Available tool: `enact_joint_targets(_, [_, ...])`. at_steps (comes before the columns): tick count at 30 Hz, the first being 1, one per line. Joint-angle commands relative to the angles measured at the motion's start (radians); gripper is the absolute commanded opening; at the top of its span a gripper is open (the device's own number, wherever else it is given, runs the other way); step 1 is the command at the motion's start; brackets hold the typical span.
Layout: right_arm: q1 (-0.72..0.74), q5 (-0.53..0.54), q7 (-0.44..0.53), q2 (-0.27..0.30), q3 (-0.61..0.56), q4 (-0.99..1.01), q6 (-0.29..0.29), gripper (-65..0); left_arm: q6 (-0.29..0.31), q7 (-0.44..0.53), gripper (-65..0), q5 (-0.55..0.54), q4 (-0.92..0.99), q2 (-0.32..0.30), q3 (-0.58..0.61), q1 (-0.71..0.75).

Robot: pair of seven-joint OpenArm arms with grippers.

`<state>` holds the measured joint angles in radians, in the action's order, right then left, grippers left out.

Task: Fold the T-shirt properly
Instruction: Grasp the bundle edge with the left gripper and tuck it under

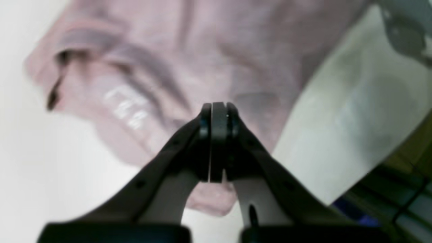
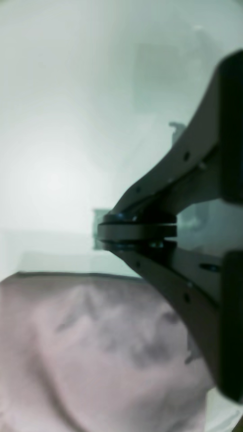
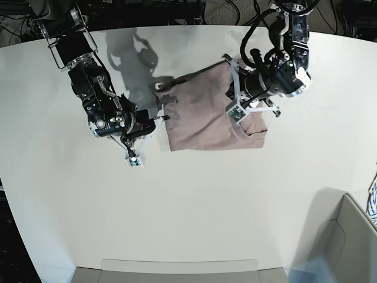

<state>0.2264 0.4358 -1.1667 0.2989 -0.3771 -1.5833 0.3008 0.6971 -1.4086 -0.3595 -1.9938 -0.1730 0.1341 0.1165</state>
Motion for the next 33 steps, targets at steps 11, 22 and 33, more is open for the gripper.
enact_joint_targets(11, [-0.063, -0.005, -0.069, -0.053, -0.026, -0.024, -0.275, -65.0, 0.001, 0.025, -65.0, 0.159, 0.239, -0.035, 0.023, -0.108])
enact_joint_targets(22, [-0.175, -0.005, -0.111, -0.050, -0.119, -0.279, -0.309, -65.0, 0.001, 0.012, -65.0, 0.195, 0.365, 0.062, -0.152, -0.364])
enact_joint_targets(33, [-0.181, -0.007, -0.017, -0.088, 0.366, -0.274, -0.308, -65.0, 0.001, 0.012, -65.0, 0.188, 0.037, 0.138, -0.060, -0.165])
